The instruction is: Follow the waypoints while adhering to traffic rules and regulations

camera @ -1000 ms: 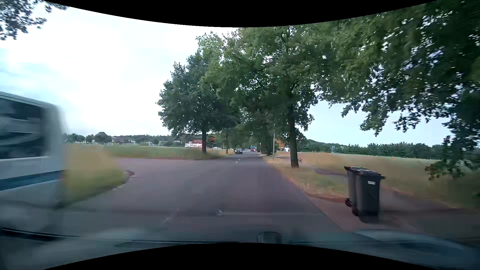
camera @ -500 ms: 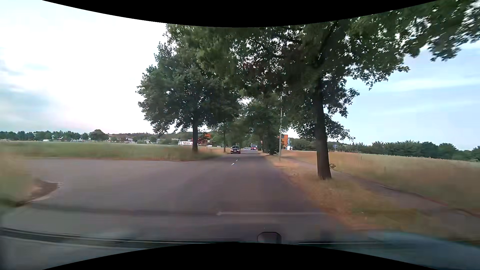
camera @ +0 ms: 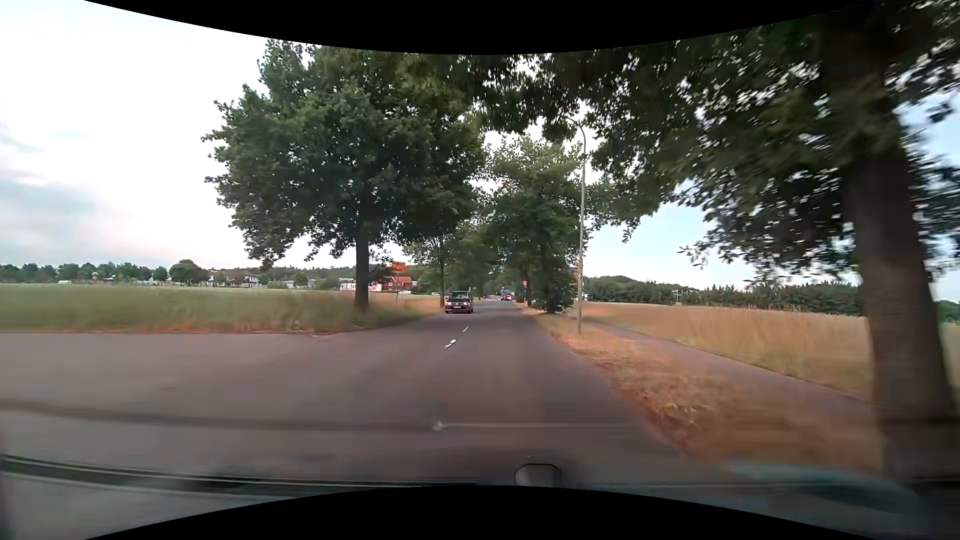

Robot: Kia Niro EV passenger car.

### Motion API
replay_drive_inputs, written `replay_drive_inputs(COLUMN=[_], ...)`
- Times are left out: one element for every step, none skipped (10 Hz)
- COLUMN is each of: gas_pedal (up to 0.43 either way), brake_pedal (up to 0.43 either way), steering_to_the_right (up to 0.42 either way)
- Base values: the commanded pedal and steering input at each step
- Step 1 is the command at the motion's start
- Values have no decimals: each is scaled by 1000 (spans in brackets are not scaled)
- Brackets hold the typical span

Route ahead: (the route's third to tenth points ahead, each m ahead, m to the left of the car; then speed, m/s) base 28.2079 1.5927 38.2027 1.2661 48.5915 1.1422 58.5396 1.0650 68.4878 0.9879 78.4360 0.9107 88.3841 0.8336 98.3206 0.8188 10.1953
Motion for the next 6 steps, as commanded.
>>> replay_drive_inputs(gas_pedal=[79, 47, 47, 47, 59, 59], brake_pedal=[0, 0, 0, 0, 0, 0], steering_to_the_right=[2, 2, 2, 2, 2, 2])
